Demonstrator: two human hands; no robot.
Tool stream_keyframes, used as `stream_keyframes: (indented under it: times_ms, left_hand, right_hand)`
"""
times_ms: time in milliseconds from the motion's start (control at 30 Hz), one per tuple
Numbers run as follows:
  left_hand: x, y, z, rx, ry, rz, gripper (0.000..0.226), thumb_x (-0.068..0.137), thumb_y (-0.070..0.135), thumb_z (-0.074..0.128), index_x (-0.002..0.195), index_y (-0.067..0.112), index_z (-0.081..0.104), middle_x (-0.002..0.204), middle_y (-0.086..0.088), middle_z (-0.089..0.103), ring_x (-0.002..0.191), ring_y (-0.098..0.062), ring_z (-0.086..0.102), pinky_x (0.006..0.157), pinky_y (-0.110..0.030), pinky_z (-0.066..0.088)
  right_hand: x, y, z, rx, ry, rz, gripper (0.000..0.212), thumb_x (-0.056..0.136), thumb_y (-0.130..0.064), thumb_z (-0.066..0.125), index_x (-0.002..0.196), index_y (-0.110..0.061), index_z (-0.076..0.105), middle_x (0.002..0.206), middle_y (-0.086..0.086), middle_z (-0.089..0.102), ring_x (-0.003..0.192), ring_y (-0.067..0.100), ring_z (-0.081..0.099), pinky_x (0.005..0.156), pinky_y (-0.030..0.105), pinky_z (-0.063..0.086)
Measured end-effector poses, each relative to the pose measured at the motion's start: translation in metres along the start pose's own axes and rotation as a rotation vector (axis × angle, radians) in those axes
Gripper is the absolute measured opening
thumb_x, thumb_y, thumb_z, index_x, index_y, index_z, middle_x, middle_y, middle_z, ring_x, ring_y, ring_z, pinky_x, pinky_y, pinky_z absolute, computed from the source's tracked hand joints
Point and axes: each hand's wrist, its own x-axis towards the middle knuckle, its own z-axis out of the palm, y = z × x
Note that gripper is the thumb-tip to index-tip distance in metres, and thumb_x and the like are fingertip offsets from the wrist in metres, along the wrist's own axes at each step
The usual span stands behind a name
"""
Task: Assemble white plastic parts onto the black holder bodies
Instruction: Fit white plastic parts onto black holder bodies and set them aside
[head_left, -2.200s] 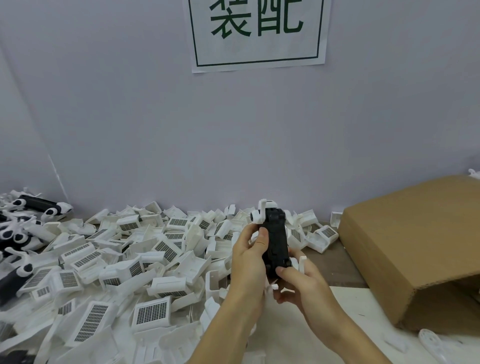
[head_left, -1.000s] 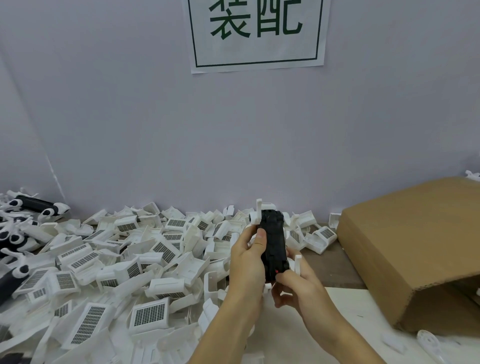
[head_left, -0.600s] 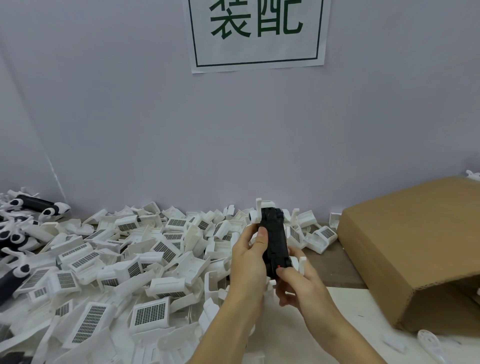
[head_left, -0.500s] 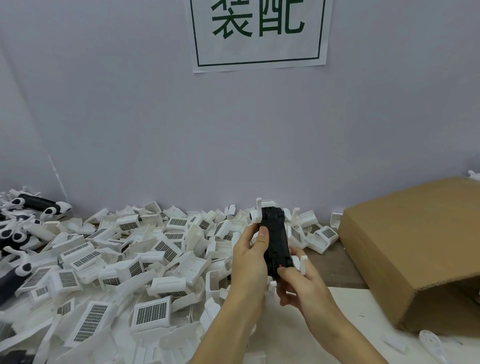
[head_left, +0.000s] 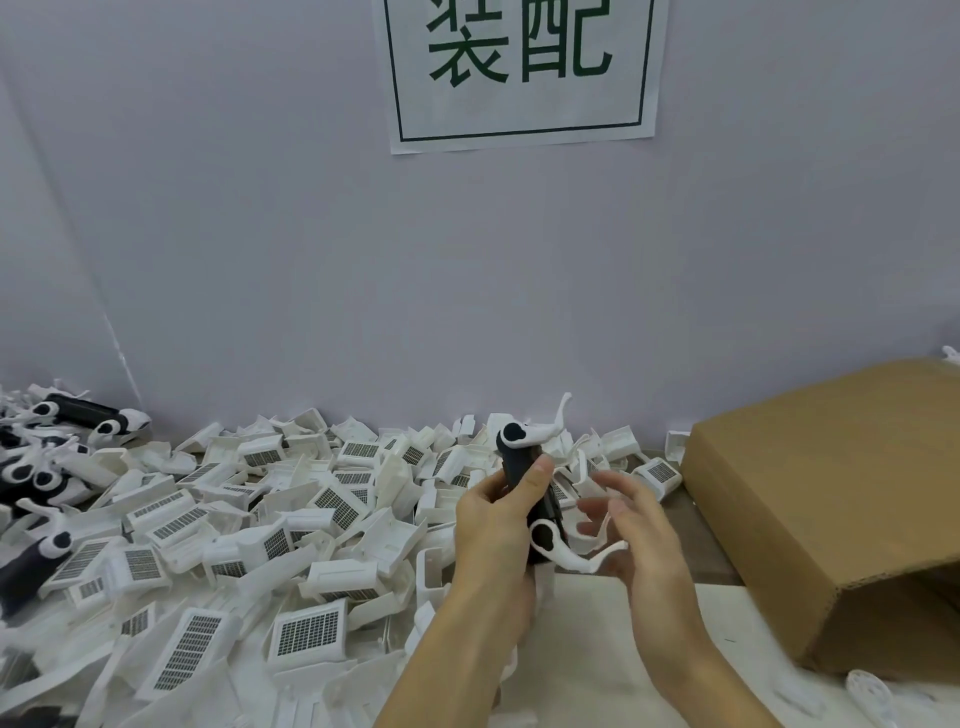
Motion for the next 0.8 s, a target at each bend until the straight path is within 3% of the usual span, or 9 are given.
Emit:
stream_keyframes:
  times_ms: [100, 200, 267, 367, 467, 633, 700, 800]
  left_hand:
    - [0.001, -0.001, -0.003, 0.080, 0.008, 0.034, 0.028, 0.076, 0.018, 0.084, 0.095, 0.000, 0.076, 0.082, -0.014, 0.074, 0.073, -0.028, 0.071, 0.069, -0.039, 0.059]
    - [0.001, -0.006, -0.004, 0.165, 0.066, 0.076, 0.034, 0.074, 0.017, 0.088, 0.101, 0.005, 0.072, 0.087, -0.010, 0.075, 0.076, -0.025, 0.074, 0.072, -0.039, 0.059]
    - [0.000, -0.007, -0.003, 0.195, 0.105, 0.102, 0.039, 0.074, 0.016, 0.088, 0.105, 0.010, 0.066, 0.097, -0.011, 0.075, 0.083, -0.025, 0.075, 0.072, -0.038, 0.060]
    - [0.000, -0.006, -0.002, 0.141, 0.096, 0.086, 0.033, 0.079, 0.022, 0.085, 0.104, 0.010, 0.065, 0.096, -0.013, 0.075, 0.083, -0.027, 0.076, 0.077, -0.044, 0.061]
    - [-0.001, -0.004, 0.001, 0.166, 0.003, 0.077, 0.024, 0.089, 0.024, 0.076, 0.103, 0.004, 0.073, 0.095, -0.016, 0.077, 0.089, -0.031, 0.076, 0.074, -0.039, 0.061]
    - [-0.004, -0.010, 0.007, 0.281, -0.097, 0.138, 0.017, 0.098, 0.012, 0.062, 0.096, 0.007, 0.079, 0.093, -0.013, 0.078, 0.093, -0.028, 0.075, 0.082, -0.033, 0.061]
    - [-0.003, -0.010, 0.006, 0.339, -0.098, 0.182, 0.016, 0.097, 0.006, 0.062, 0.103, 0.009, 0.077, 0.096, -0.007, 0.079, 0.096, -0.021, 0.075, 0.087, -0.031, 0.060]
    - [-0.003, -0.010, 0.004, 0.406, -0.094, 0.226, 0.017, 0.094, 0.005, 0.067, 0.102, 0.017, 0.076, 0.093, 0.002, 0.080, 0.092, -0.009, 0.075, 0.078, -0.021, 0.058]
  right_hand:
    - [-0.003, -0.006, 0.000, -0.041, 0.036, -0.102, 0.024, 0.087, -0.039, 0.053, 0.100, -0.035, 0.072, 0.100, -0.011, 0.072, 0.099, 0.017, 0.065, 0.086, 0.042, 0.050]
    - [-0.006, -0.007, 0.004, -0.184, -0.016, -0.185, 0.017, 0.097, -0.024, 0.061, 0.100, -0.032, 0.075, 0.102, -0.010, 0.073, 0.102, 0.013, 0.067, 0.087, 0.037, 0.055]
    - [-0.009, -0.006, 0.006, -0.296, -0.081, -0.240, 0.025, 0.097, -0.017, 0.062, 0.109, -0.036, 0.073, 0.108, -0.017, 0.074, 0.106, 0.002, 0.066, 0.092, 0.027, 0.054]
    - [-0.010, -0.006, 0.009, -0.434, -0.122, -0.286, 0.025, 0.096, -0.034, 0.063, 0.116, -0.049, 0.066, 0.112, -0.031, 0.069, 0.100, -0.011, 0.064, 0.088, 0.021, 0.050]
    - [-0.008, -0.008, 0.007, -0.444, -0.105, -0.274, 0.024, 0.091, -0.039, 0.068, 0.106, -0.058, 0.064, 0.103, -0.027, 0.071, 0.102, -0.003, 0.066, 0.081, 0.011, 0.050]
    - [0.001, 0.001, -0.001, -0.434, 0.068, -0.190, 0.011, 0.094, -0.024, 0.067, 0.090, -0.035, 0.070, 0.078, -0.015, 0.074, 0.075, 0.004, 0.069, 0.067, 0.022, 0.053]
    - [0.003, 0.001, -0.004, -0.312, 0.091, -0.117, 0.017, 0.098, -0.019, 0.061, 0.090, -0.028, 0.072, 0.079, -0.011, 0.075, 0.075, 0.007, 0.071, 0.065, 0.022, 0.051]
    - [0.003, -0.002, -0.004, -0.190, 0.071, -0.035, 0.021, 0.100, -0.017, 0.057, 0.092, -0.027, 0.073, 0.084, -0.008, 0.077, 0.081, 0.008, 0.072, 0.070, 0.024, 0.053]
